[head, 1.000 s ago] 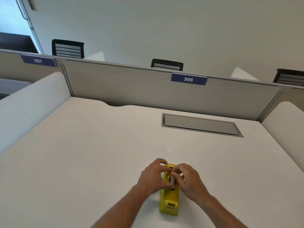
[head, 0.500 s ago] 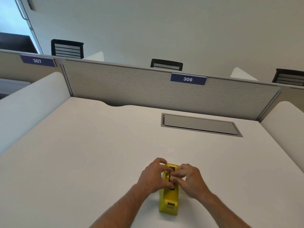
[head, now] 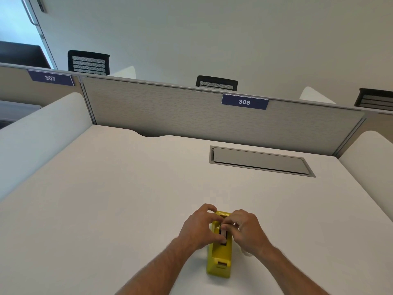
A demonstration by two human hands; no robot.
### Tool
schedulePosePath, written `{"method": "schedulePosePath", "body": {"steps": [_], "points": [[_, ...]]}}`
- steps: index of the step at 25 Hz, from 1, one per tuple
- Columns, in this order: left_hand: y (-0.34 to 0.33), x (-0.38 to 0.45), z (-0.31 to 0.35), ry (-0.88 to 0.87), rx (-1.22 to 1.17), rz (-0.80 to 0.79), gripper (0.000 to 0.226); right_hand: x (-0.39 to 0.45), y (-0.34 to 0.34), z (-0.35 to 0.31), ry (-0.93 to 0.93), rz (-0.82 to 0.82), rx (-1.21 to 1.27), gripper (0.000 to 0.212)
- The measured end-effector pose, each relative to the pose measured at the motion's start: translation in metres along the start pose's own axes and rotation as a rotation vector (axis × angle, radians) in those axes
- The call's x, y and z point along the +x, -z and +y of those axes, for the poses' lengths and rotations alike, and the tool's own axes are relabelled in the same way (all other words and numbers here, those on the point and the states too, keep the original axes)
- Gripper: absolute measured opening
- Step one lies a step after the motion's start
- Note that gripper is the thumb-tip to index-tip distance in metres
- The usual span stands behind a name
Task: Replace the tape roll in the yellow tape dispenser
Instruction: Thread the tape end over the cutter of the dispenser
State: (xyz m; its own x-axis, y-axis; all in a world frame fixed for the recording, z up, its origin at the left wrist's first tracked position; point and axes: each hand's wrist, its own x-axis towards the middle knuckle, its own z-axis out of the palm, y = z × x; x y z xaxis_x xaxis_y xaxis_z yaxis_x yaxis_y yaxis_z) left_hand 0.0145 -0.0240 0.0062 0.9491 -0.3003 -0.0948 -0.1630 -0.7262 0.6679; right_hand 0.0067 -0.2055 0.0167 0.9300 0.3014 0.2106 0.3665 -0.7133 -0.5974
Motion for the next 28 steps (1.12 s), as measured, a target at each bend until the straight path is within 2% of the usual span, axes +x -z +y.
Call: {"method": "schedulePosePath", "body": {"steps": [8, 17, 22, 28], "points": [[0.001, 0.0, 0.001, 0.003, 0.004, 0.002, 0.06, 0.003, -0.002, -0.001, 0.011, -0.038, -0.064, 0.009], [-0.001, -0.002, -0.001, -0.018, 0.007, 0.007, 0.064, -0.001, -0.004, -0.006, 0.026, 0.022, -0.103, 0.007], [0.006, -0.007, -0.012, -0.07, -0.019, -0.043, 0.09, -0.012, -0.001, -0.01, 0.085, 0.089, -0.135, 0.003], [0.011, -0.007, -0.021, -0.074, 0.161, -0.12, 0.096, -0.017, -0.001, -0.012, 0.139, 0.098, -0.189, 0.003]]}}
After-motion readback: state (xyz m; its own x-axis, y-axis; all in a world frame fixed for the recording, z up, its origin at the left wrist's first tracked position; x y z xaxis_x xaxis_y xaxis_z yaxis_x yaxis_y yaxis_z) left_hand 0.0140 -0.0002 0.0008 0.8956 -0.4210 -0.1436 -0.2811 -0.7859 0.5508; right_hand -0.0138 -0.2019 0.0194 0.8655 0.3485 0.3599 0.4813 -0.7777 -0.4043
